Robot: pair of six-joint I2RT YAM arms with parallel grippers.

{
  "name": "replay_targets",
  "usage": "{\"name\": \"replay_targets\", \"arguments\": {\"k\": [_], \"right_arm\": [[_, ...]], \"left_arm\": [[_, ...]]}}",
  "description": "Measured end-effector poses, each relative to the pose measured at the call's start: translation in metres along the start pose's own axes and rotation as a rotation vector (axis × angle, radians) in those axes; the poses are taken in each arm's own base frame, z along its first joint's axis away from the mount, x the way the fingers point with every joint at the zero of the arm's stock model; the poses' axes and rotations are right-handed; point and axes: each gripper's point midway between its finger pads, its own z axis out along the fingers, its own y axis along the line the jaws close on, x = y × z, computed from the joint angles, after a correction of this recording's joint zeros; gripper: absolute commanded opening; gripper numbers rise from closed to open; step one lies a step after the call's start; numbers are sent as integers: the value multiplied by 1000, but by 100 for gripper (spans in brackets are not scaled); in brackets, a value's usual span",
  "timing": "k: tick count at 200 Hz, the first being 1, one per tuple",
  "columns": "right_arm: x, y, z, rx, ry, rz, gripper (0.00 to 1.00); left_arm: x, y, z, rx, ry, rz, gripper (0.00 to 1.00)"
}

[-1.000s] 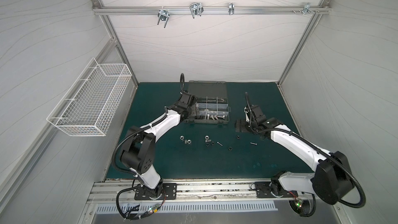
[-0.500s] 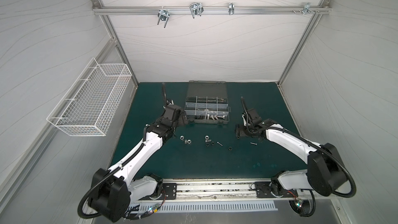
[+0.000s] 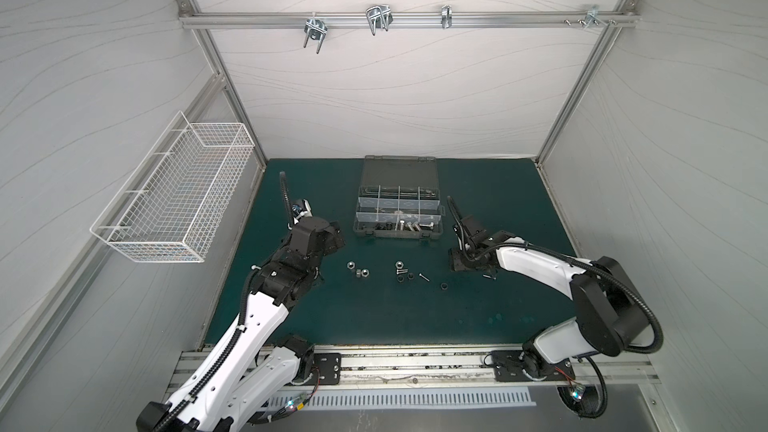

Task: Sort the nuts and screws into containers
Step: 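Lower the right gripper over a black hex nut while the left arm draws back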

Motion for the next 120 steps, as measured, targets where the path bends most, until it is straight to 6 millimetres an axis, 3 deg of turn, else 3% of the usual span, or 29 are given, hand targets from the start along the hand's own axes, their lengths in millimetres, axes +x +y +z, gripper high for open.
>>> {"name": "replay_targets", "arguments": {"k": [63, 120], "right_arm": [[4, -4, 8, 23, 24, -2, 62], [6, -4, 10, 28, 30, -2, 61]], "left_arm": [[-2, 20, 10, -30, 27, 22, 99], [23, 21, 23, -6, 115, 18, 99]]}}
